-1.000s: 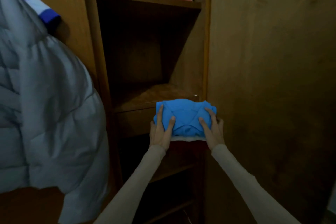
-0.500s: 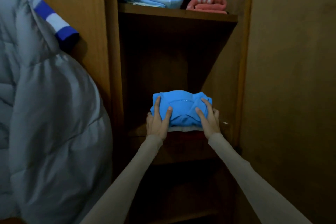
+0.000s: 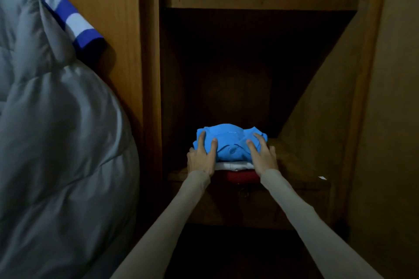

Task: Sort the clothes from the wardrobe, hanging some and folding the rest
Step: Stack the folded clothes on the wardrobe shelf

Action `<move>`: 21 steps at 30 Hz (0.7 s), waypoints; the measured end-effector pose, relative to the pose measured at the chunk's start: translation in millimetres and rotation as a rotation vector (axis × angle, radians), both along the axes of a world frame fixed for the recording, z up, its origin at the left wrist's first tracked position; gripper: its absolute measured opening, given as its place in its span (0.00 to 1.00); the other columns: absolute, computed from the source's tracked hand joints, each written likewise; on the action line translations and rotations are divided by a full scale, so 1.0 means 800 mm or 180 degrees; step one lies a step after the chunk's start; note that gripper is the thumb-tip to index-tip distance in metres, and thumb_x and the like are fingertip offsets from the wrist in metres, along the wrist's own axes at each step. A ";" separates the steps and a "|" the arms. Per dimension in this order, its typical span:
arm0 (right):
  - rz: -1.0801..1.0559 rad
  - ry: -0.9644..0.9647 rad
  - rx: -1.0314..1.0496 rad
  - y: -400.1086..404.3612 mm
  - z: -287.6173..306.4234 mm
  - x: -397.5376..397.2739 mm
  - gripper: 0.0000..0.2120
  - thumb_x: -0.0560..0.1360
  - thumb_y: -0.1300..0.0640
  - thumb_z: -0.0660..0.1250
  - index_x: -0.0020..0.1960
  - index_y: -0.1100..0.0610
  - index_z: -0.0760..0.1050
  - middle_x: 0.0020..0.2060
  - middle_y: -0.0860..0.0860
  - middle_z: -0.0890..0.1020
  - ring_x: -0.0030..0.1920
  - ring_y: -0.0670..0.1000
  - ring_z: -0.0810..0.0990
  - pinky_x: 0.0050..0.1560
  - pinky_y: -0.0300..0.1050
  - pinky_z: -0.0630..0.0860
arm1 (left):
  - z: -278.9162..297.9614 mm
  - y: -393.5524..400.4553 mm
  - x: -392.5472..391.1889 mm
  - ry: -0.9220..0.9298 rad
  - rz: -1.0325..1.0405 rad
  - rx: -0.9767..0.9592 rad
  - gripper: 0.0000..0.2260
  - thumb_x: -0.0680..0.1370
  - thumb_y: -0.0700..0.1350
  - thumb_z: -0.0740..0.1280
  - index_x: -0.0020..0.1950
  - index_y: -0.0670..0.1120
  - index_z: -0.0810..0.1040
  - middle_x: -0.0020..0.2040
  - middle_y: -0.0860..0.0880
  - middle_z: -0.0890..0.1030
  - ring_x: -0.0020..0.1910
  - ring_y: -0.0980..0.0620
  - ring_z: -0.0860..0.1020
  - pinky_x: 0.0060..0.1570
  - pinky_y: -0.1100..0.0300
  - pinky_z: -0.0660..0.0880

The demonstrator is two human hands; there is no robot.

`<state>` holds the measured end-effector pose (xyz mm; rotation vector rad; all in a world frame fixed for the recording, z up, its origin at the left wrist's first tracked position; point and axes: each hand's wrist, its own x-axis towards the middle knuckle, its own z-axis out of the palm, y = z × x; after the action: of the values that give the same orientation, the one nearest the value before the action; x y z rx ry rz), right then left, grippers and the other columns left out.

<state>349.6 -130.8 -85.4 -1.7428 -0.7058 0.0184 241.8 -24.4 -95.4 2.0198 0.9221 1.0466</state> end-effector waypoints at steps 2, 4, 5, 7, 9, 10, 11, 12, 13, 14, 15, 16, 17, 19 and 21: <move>-0.0050 0.0070 -0.0112 0.005 0.002 0.001 0.22 0.79 0.43 0.54 0.72 0.43 0.60 0.71 0.58 0.58 0.69 0.61 0.63 0.65 0.52 0.64 | 0.001 0.000 0.003 0.0088 0.0116 0.0010 0.24 0.80 0.60 0.50 0.76 0.58 0.55 0.68 0.39 0.65 0.66 0.40 0.66 0.65 0.47 0.65; -0.0045 0.0116 -0.0117 0.006 0.002 0.002 0.22 0.79 0.42 0.55 0.72 0.43 0.60 0.71 0.59 0.58 0.69 0.61 0.63 0.66 0.53 0.64 | 0.001 0.000 0.003 0.0187 0.0243 0.0106 0.23 0.81 0.59 0.49 0.75 0.56 0.57 0.68 0.40 0.65 0.66 0.40 0.66 0.63 0.47 0.65; -0.0026 0.0144 -0.0113 0.005 0.001 0.003 0.23 0.79 0.42 0.55 0.72 0.43 0.60 0.72 0.59 0.57 0.70 0.61 0.62 0.67 0.54 0.62 | 0.000 -0.001 0.002 0.0272 0.0340 0.0252 0.22 0.81 0.58 0.49 0.75 0.55 0.57 0.68 0.40 0.64 0.66 0.41 0.66 0.63 0.48 0.66; 0.0038 0.0199 -0.0120 0.002 0.000 0.005 0.23 0.79 0.42 0.55 0.73 0.43 0.59 0.74 0.59 0.55 0.72 0.61 0.58 0.69 0.56 0.59 | 0.000 -0.004 0.001 0.0477 0.0548 0.0737 0.21 0.82 0.55 0.48 0.75 0.52 0.58 0.70 0.40 0.62 0.67 0.42 0.64 0.64 0.47 0.65; 0.0130 0.0208 -0.0133 -0.001 0.000 0.006 0.24 0.79 0.42 0.56 0.73 0.43 0.59 0.74 0.58 0.54 0.73 0.60 0.55 0.70 0.56 0.57 | -0.002 -0.007 0.001 0.0548 0.0535 0.1100 0.21 0.83 0.52 0.46 0.75 0.51 0.57 0.75 0.41 0.55 0.73 0.43 0.57 0.70 0.47 0.58; 0.0184 0.0204 -0.0141 -0.001 0.002 0.005 0.24 0.79 0.42 0.56 0.73 0.43 0.58 0.75 0.57 0.54 0.73 0.60 0.54 0.70 0.56 0.57 | -0.003 -0.009 0.001 0.0608 0.0483 0.1228 0.21 0.83 0.52 0.45 0.76 0.51 0.55 0.77 0.42 0.51 0.75 0.44 0.52 0.73 0.47 0.51; 0.0224 0.0205 -0.0145 0.000 0.003 0.004 0.24 0.79 0.42 0.56 0.74 0.44 0.58 0.75 0.56 0.55 0.74 0.59 0.53 0.70 0.56 0.56 | -0.005 -0.010 0.000 0.0719 0.0442 0.1386 0.23 0.82 0.53 0.42 0.77 0.50 0.52 0.77 0.43 0.48 0.76 0.46 0.47 0.73 0.48 0.44; 0.0240 0.0215 -0.0142 0.002 0.004 0.002 0.25 0.79 0.42 0.56 0.74 0.44 0.58 0.75 0.56 0.55 0.74 0.59 0.53 0.70 0.56 0.56 | -0.008 -0.011 -0.001 0.0849 0.0430 0.1581 0.26 0.81 0.56 0.36 0.77 0.49 0.49 0.78 0.44 0.45 0.77 0.47 0.43 0.72 0.48 0.38; 0.0243 0.0235 -0.0137 0.005 0.006 0.000 0.25 0.79 0.42 0.56 0.74 0.44 0.58 0.75 0.56 0.55 0.74 0.59 0.54 0.70 0.56 0.56 | -0.010 -0.011 -0.003 0.0979 0.0419 0.1781 0.31 0.78 0.58 0.30 0.78 0.48 0.46 0.78 0.45 0.44 0.76 0.48 0.41 0.71 0.48 0.34; 0.0251 0.0268 -0.0126 0.008 0.006 -0.004 0.25 0.79 0.43 0.57 0.74 0.45 0.58 0.75 0.56 0.55 0.73 0.59 0.54 0.70 0.56 0.56 | -0.012 -0.010 -0.005 0.1078 0.0384 0.1919 0.35 0.74 0.60 0.26 0.77 0.47 0.45 0.78 0.45 0.44 0.76 0.49 0.40 0.69 0.48 0.32; 0.0267 0.0300 -0.0108 0.013 0.007 -0.009 0.25 0.79 0.43 0.57 0.74 0.45 0.58 0.75 0.56 0.54 0.73 0.59 0.54 0.70 0.56 0.56 | -0.013 -0.007 -0.008 0.1093 0.0360 0.1961 0.37 0.72 0.60 0.25 0.77 0.46 0.44 0.78 0.46 0.44 0.76 0.50 0.40 0.70 0.49 0.32; 0.0289 0.0329 -0.0097 0.017 0.006 -0.014 0.25 0.79 0.43 0.57 0.74 0.45 0.57 0.75 0.56 0.54 0.73 0.60 0.54 0.70 0.57 0.56 | -0.014 -0.004 -0.010 0.1046 0.0349 0.1958 0.38 0.71 0.59 0.25 0.77 0.46 0.44 0.78 0.46 0.45 0.76 0.50 0.41 0.70 0.51 0.32; 0.0324 0.0341 -0.0086 0.022 0.006 -0.019 0.26 0.79 0.42 0.57 0.74 0.45 0.57 0.75 0.57 0.54 0.73 0.60 0.54 0.69 0.57 0.57 | -0.014 0.001 -0.014 0.1024 0.0378 0.1972 0.38 0.70 0.58 0.25 0.77 0.46 0.44 0.78 0.46 0.45 0.76 0.51 0.41 0.71 0.52 0.33; 0.0417 0.0284 -0.0126 0.029 0.006 -0.028 0.25 0.79 0.42 0.56 0.74 0.44 0.57 0.74 0.57 0.55 0.73 0.60 0.55 0.69 0.56 0.58 | -0.015 0.008 -0.023 0.1080 0.0433 0.2044 0.36 0.70 0.58 0.26 0.77 0.47 0.40 0.78 0.46 0.44 0.76 0.51 0.41 0.70 0.52 0.32; 0.0493 0.0165 -0.0183 0.030 0.001 -0.029 0.25 0.79 0.41 0.55 0.74 0.43 0.56 0.75 0.56 0.53 0.73 0.60 0.54 0.69 0.57 0.58 | -0.018 0.015 -0.033 0.1165 0.0380 0.2213 0.31 0.72 0.58 0.28 0.74 0.50 0.35 0.78 0.46 0.42 0.76 0.50 0.40 0.70 0.52 0.31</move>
<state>326.3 -106.8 -84.4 -1.7324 -0.8075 0.1911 215.2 -12.0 -110.2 2.8322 0.9508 1.1961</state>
